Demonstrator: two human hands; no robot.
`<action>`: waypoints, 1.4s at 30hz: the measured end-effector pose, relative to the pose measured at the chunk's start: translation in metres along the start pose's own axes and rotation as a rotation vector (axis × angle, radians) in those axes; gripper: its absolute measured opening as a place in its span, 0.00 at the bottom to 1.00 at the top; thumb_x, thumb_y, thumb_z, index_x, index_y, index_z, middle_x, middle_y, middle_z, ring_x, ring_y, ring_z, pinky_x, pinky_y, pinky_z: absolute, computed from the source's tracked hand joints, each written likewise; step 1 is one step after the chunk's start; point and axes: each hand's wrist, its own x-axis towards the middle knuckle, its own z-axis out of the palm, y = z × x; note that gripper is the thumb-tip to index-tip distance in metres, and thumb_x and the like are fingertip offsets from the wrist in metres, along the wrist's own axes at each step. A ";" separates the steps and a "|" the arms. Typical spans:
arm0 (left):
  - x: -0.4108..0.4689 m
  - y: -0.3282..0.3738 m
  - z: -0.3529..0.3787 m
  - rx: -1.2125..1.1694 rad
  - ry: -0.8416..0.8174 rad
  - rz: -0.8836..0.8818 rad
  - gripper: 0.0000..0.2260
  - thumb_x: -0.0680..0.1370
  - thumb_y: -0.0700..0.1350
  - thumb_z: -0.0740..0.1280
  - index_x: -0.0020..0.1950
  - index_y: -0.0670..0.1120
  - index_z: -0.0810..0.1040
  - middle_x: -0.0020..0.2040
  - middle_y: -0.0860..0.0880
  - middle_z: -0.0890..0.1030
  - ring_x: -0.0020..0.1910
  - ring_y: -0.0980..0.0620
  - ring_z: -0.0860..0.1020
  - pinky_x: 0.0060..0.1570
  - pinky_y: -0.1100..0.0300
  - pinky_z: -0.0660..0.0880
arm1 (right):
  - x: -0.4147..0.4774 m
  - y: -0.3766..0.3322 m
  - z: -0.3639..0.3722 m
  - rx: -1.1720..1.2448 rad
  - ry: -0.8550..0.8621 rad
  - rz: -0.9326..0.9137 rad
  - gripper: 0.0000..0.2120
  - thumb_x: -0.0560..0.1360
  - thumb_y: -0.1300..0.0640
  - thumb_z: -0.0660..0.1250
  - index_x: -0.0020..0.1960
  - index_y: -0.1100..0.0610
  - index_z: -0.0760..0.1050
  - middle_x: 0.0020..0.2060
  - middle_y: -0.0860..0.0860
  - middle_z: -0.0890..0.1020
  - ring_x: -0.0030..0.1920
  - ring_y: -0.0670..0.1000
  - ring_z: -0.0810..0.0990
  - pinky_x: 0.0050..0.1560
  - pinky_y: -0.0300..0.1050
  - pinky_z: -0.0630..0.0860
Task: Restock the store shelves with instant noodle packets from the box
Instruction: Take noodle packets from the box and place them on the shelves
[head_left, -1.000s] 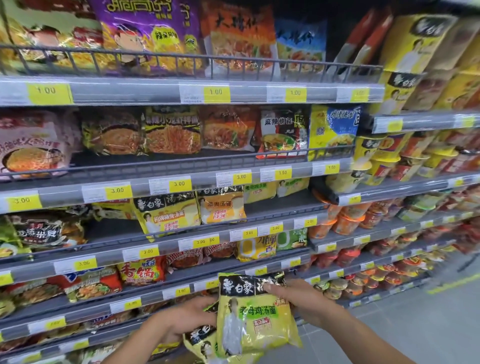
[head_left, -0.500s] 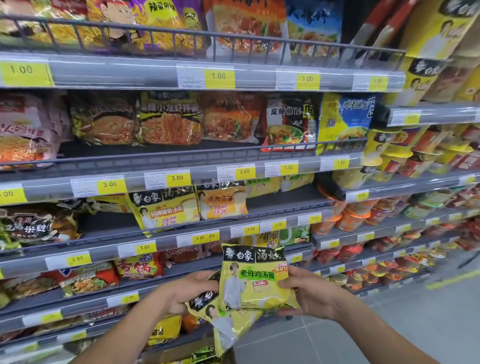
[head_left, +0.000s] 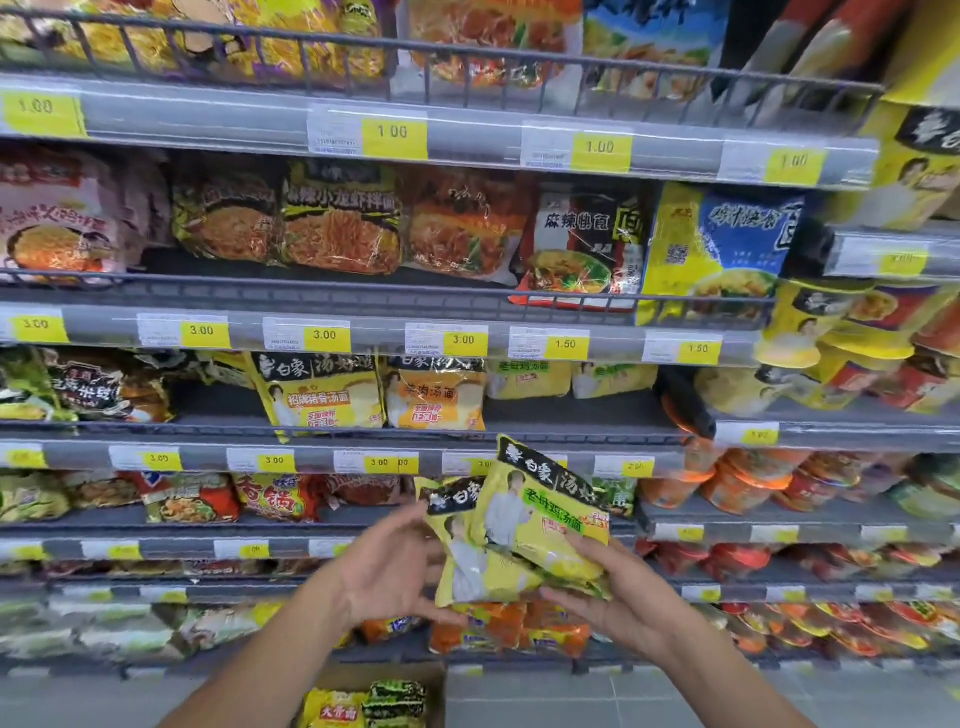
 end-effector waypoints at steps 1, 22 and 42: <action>0.004 -0.012 0.008 -0.048 -0.021 0.021 0.27 0.81 0.57 0.63 0.77 0.45 0.67 0.76 0.39 0.68 0.74 0.34 0.67 0.65 0.28 0.66 | 0.001 -0.002 -0.002 -0.026 -0.015 -0.022 0.36 0.68 0.65 0.78 0.71 0.56 0.68 0.64 0.60 0.79 0.58 0.64 0.82 0.53 0.66 0.80; 0.003 -0.039 0.097 -0.255 0.549 0.389 0.48 0.73 0.42 0.76 0.82 0.54 0.46 0.81 0.51 0.52 0.76 0.44 0.62 0.55 0.38 0.80 | 0.009 -0.055 -0.035 -0.685 -0.136 -0.123 0.29 0.65 0.47 0.81 0.61 0.59 0.78 0.36 0.51 0.74 0.26 0.43 0.66 0.21 0.34 0.63; -0.022 -0.048 0.108 -0.191 0.722 0.303 0.13 0.80 0.37 0.68 0.43 0.47 0.65 0.44 0.45 0.74 0.46 0.41 0.79 0.62 0.37 0.74 | 0.093 -0.154 0.052 -0.847 0.175 -0.461 0.09 0.77 0.57 0.71 0.55 0.60 0.78 0.36 0.54 0.81 0.33 0.48 0.78 0.34 0.38 0.81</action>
